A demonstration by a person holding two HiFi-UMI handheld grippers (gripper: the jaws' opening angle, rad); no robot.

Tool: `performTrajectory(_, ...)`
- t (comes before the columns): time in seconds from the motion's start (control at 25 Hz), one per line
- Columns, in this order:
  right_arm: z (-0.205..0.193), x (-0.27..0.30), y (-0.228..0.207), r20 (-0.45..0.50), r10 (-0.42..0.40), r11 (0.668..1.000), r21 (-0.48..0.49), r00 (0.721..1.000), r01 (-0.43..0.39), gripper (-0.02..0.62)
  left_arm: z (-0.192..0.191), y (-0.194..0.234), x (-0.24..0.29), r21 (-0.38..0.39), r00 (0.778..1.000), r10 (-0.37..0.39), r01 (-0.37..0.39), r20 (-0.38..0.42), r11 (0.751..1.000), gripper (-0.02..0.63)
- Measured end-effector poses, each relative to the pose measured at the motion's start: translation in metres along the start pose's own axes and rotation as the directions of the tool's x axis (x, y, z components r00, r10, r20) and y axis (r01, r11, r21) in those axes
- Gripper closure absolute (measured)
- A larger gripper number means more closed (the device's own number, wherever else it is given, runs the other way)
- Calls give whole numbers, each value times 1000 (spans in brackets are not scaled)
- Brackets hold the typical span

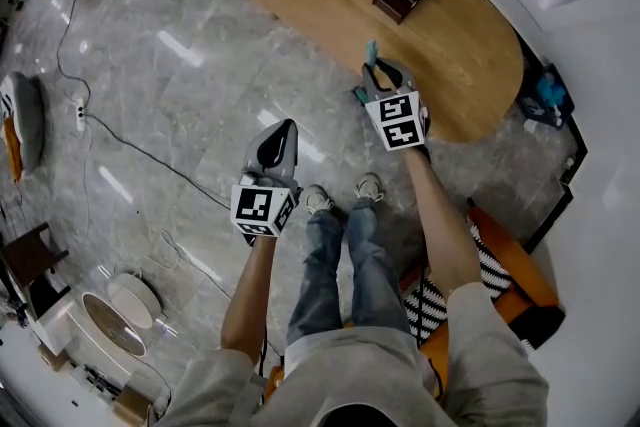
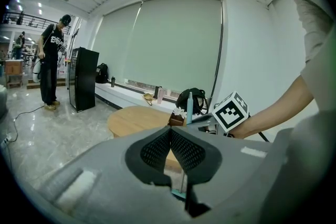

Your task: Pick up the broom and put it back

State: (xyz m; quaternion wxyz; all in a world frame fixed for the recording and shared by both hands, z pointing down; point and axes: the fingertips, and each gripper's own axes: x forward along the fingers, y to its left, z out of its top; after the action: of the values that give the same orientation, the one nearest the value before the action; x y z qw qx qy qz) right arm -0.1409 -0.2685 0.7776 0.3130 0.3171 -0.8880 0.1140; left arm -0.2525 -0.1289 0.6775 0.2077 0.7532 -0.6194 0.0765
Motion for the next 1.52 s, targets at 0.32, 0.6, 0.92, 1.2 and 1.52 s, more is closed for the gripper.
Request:
performTrajectory(0.32,2,12,2,-12,16,998,-53,1000,-17,506,-6,5,1,-10,1000,10,-10,-1,1000,611)
performTrajectory(0.6,6,19,4,-7,7,998,-67,1000,-8,505,-12,8,-2,-23,1000,16,-16,-5,1000,611)
performTrajectory(0.92,1,20,8,-15,15,998,-55,1000,-16,423,-15,14,-7,-24,1000,29,-29,-6,999,611)
performTrajectory(1.2,5,15,10,1,11,999,-45,1000,-11,394,-11,15,-7,-21,1000,28,-28,-1,999,611)
performTrajectory(1.52,11,-32,11,66,-48,999,22,997,47,442,5,11,-12,-5,1000,27,-27,16,1000,611)
